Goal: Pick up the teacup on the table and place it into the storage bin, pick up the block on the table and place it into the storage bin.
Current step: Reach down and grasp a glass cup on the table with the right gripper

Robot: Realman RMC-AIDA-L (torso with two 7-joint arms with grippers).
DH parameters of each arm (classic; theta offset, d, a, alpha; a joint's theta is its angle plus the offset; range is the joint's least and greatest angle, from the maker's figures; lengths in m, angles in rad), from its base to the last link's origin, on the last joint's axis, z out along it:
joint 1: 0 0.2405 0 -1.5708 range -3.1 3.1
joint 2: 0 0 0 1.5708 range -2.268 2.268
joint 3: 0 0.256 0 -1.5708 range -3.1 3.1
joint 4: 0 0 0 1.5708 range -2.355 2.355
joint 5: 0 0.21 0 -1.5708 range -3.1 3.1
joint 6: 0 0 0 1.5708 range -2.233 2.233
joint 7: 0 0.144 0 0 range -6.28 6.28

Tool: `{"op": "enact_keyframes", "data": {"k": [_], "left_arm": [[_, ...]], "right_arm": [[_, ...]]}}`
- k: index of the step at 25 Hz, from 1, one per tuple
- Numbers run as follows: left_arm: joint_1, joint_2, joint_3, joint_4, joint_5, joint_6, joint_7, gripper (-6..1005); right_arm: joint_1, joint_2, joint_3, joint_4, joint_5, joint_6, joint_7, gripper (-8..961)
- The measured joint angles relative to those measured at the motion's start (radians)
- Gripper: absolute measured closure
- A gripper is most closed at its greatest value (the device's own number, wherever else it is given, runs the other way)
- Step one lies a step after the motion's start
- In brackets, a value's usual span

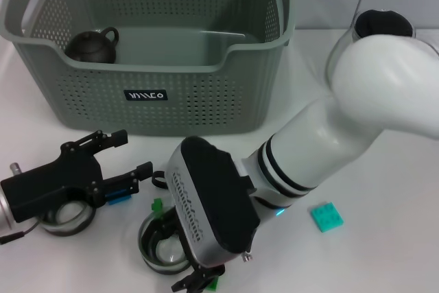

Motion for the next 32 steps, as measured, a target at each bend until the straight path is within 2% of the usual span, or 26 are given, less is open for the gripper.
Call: {"op": "enact_keyframes", "data": {"k": [13,22,25,30,32], "left_arm": [[0.002,-0.002,0.000,-0.002,0.000,-0.004,0.011,171],[0.003,-0.002,0.000,-0.012,0.000,-0.023,0.012,171],[0.004,-0.003,0.000,-0.012,0.000,-0.023,0.012,171],[0.005,-0.004,0.000,-0.012,0.000,-0.024,0.012,171],[0.005,-0.004,0.000,-0.012,0.000,-0.025,0.012,171]], "right_arm": [[-0.008,0.001,-0.061,0.005,0.006,0.083,0.000,276],[0.011,0.001,-0.074,0.019,0.001,0.077,0.055,299],[0.029,0.000,-0.075,0.036,0.001,0.066,0.073,547],[0.030,0.000,-0.075,0.032,0.005,0.066,0.078,757],[0.029,0.000,-0.075,0.030,0.005,0.065,0.079,799]]}}
